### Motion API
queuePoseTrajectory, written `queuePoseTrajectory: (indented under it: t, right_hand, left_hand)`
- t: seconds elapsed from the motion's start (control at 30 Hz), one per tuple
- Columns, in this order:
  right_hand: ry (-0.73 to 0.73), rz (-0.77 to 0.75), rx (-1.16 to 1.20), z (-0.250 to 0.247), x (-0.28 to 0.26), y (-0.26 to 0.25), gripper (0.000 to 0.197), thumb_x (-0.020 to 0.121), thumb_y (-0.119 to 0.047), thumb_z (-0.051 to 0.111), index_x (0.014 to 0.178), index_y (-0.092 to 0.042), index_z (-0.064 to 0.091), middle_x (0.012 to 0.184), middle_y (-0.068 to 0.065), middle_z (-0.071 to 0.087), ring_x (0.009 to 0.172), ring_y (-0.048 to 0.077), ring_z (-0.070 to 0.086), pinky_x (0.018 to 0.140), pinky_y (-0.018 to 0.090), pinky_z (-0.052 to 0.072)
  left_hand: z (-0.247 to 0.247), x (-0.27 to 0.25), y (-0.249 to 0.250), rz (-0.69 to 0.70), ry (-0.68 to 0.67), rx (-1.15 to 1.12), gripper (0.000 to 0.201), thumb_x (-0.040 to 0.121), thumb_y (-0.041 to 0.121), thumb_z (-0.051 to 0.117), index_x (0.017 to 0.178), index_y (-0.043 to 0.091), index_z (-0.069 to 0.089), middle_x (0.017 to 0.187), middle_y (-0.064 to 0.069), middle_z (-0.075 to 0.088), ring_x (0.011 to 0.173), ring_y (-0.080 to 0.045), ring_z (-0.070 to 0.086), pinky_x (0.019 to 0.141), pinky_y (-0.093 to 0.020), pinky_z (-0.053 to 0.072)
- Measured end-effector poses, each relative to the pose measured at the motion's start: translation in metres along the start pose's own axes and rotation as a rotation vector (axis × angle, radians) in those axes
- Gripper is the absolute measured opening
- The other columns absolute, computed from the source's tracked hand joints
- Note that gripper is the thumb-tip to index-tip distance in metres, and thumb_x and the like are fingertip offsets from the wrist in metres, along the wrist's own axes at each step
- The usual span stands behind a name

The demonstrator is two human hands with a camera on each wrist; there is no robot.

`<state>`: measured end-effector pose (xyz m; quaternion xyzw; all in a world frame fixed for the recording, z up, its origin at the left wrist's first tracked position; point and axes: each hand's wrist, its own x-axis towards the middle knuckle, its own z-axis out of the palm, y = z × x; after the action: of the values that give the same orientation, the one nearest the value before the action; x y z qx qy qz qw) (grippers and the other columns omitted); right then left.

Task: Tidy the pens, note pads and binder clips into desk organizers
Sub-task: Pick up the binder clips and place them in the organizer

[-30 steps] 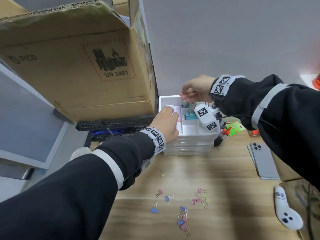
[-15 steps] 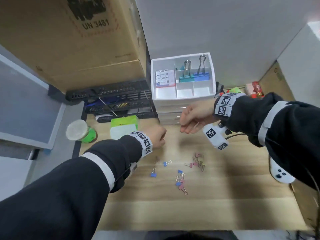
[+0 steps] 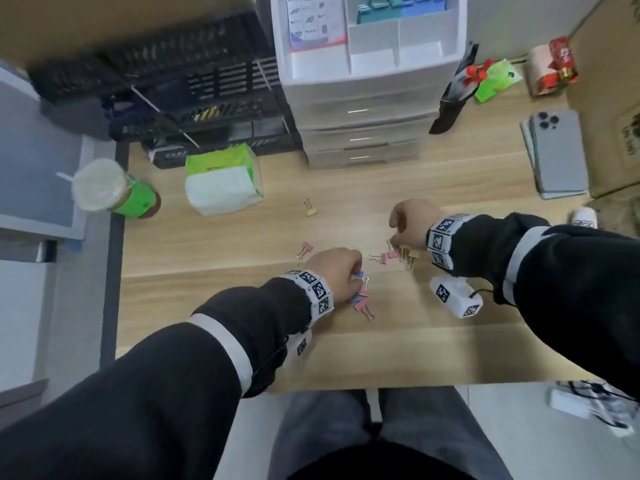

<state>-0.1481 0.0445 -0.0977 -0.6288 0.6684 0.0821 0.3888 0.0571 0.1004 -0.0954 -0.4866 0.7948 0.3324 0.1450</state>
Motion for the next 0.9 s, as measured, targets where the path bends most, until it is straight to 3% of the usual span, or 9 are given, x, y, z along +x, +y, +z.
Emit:
queuePoseTrajectory:
  t: [0.13,0.27,0.37,0.43,0.53,0.6,0.73,0.9]
  right_hand:
    - [0.048,-0.025,-0.044,0.004,0.001,0.002,0.018,0.071,-0.020,0.071,0.088,-0.022,0.066,0.089,-0.004,0.067,0.083,0.021,0.064,0.076,0.032,0.055]
    - [0.082,0.007,0.021,0.000,-0.002,0.001,0.022,0.065,-0.024,0.073,0.085,-0.018,0.066,0.087,-0.002,0.065,0.077,0.021,0.063,0.071,0.031,0.056]
    - [0.111,0.030,0.086,-0.005,-0.002,0.001,0.011,0.075,-0.015,0.063,0.081,-0.008,0.069,0.086,0.005,0.068,0.076,0.024,0.062,0.066,0.030,0.052]
    - [0.047,0.030,0.073,-0.005,-0.004,0.003,0.018,0.083,-0.012,0.053,0.087,-0.006,0.069,0.089,0.007,0.070,0.081,0.026,0.060,0.068,0.028,0.047]
    - [-0.050,-0.019,0.042,0.002,-0.012,0.009,0.008,0.081,-0.020,0.060,0.087,-0.017,0.064,0.088,-0.002,0.068,0.081,0.021,0.063,0.071,0.030,0.051]
    - [-0.123,-0.088,-0.072,0.008,-0.016,0.013,0.023,0.070,-0.026,0.074,0.088,-0.025,0.060,0.083,-0.010,0.061,0.079,0.017,0.061,0.071,0.033,0.053]
    - [-0.052,-0.166,-0.200,0.017,-0.017,0.016,0.028,0.069,-0.030,0.076,0.093,-0.029,0.060,0.087,-0.011,0.056,0.082,0.015,0.059,0.070,0.031,0.051]
    - [-0.002,-0.169,-0.142,0.022,-0.017,0.015,0.033,0.065,-0.043,0.075,0.090,-0.029,0.059,0.082,-0.012,0.060,0.077,0.013,0.059,0.065,0.028,0.048]
  left_hand:
    - [0.012,0.001,0.003,0.024,0.023,-0.081,0.023,0.078,0.033,0.068,0.094,0.018,0.062,0.087,0.004,0.062,0.084,-0.020,0.059,0.072,-0.034,0.050]
    - [0.019,-0.004,0.001,0.054,-0.025,-0.083,0.031,0.077,0.036,0.074,0.101,0.020,0.063,0.088,0.009,0.057,0.082,-0.013,0.054,0.069,-0.028,0.046]
    - [0.020,-0.005,-0.002,0.095,-0.042,-0.058,0.031,0.080,0.037,0.071,0.105,0.021,0.062,0.089,0.009,0.056,0.082,-0.014,0.055,0.068,-0.027,0.044]
    - [0.019,-0.006,-0.002,0.109,-0.062,-0.042,0.031,0.083,0.038,0.070,0.107,0.021,0.062,0.091,0.008,0.056,0.084,-0.015,0.056,0.070,-0.028,0.046]
    - [0.017,-0.005,-0.002,0.141,-0.095,-0.007,0.027,0.084,0.037,0.069,0.106,0.022,0.062,0.095,0.007,0.057,0.088,-0.017,0.058,0.074,-0.033,0.052]
    - [0.016,-0.005,-0.001,0.161,-0.123,0.022,0.020,0.082,0.030,0.068,0.101,0.024,0.064,0.097,0.006,0.058,0.090,-0.019,0.058,0.075,-0.037,0.054]
    - [0.017,-0.003,-0.001,0.205,-0.148,0.086,0.014,0.082,0.021,0.063,0.095,0.022,0.069,0.096,0.003,0.057,0.090,-0.022,0.058,0.074,-0.040,0.054]
    - [0.022,-0.002,-0.001,0.221,-0.132,0.078,0.016,0.086,0.021,0.060,0.098,0.019,0.069,0.099,0.001,0.060,0.093,-0.025,0.060,0.076,-0.040,0.053]
